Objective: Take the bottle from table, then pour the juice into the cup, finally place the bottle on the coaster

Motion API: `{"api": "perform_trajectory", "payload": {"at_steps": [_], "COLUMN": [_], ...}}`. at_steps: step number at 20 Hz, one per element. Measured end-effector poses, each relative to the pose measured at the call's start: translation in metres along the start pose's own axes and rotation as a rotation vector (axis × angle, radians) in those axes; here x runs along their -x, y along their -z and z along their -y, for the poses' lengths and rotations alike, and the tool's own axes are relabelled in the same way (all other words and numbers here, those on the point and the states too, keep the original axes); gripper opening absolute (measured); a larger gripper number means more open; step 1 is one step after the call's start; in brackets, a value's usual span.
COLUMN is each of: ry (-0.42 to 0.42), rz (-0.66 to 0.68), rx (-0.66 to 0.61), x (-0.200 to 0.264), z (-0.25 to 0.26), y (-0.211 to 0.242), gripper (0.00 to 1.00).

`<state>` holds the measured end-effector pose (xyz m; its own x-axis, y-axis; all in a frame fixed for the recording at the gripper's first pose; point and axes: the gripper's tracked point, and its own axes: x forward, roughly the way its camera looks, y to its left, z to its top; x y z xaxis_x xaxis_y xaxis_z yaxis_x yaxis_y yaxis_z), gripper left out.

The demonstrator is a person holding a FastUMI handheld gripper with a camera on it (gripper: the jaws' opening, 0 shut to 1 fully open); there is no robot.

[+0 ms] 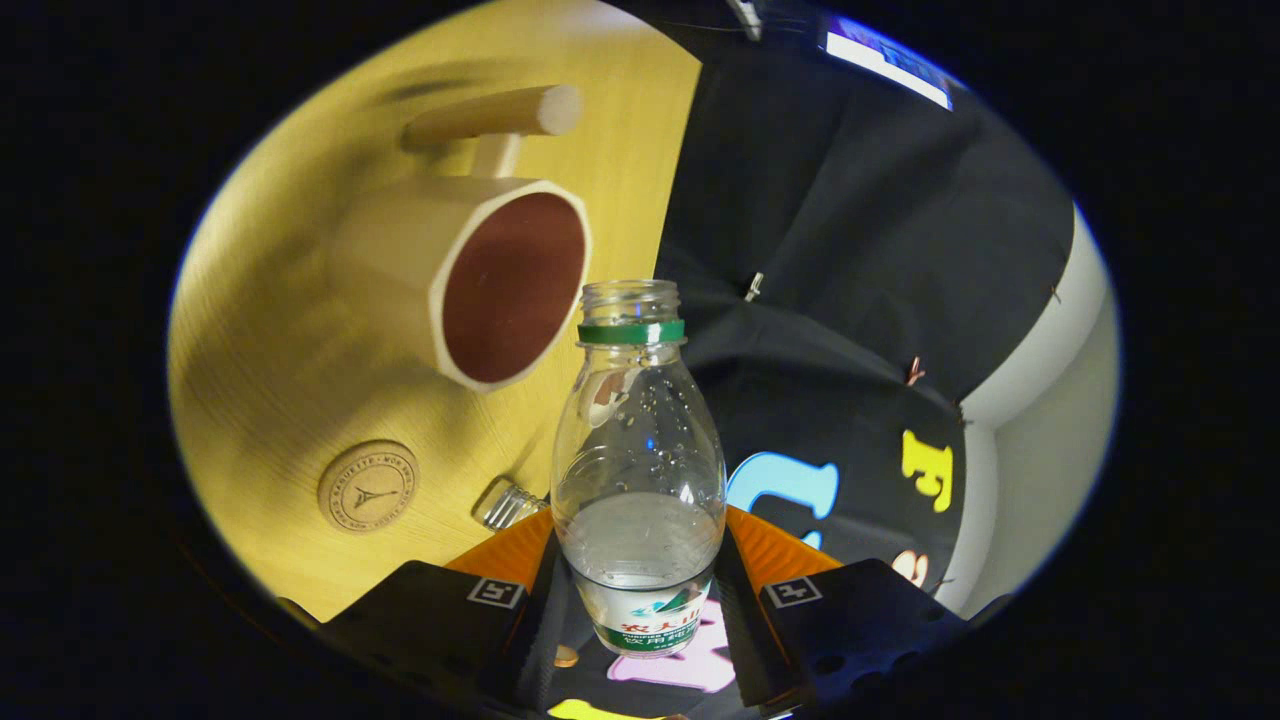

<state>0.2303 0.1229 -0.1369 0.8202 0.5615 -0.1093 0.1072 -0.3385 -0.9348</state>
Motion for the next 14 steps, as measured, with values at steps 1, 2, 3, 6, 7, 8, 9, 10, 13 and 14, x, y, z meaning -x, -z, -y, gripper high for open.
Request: {"api": "perform_trajectory", "payload": {"at_steps": [1,2,3,6,7,8,9,10,13,14], "ry": [-0.014,-0.029,-0.045,-0.097,-0.114,-0.133,-0.149,-0.163,-0.179,-0.18], "rz": [-0.018,-0.038,-0.056,-0.112,-0.126,-0.145,-0.161,-0.181,-0.216,-0.222], "rx": [-0.055,-0.12,-0.179,-0.389,-0.465,-0.537,-0.608,-0.68,-0.93,-1.022], "x": [0.003,0.003,0.005,0.012,0.017,0.018,0.022,0.026,0.036,0.039], "z": [-0.001,-0.002,-0.003,-0.01,-0.013,-0.015,-0.016,-0.017,-0.013,-0.008], "y": [0.002,0.004,0.005,0.006,0.006,0.004,0.004,0.006,0.008,0.011], "gripper": [0.72,0.72,0.72,0.72,0.72,0.72,0.72,0.72,0.72,0.73]}}
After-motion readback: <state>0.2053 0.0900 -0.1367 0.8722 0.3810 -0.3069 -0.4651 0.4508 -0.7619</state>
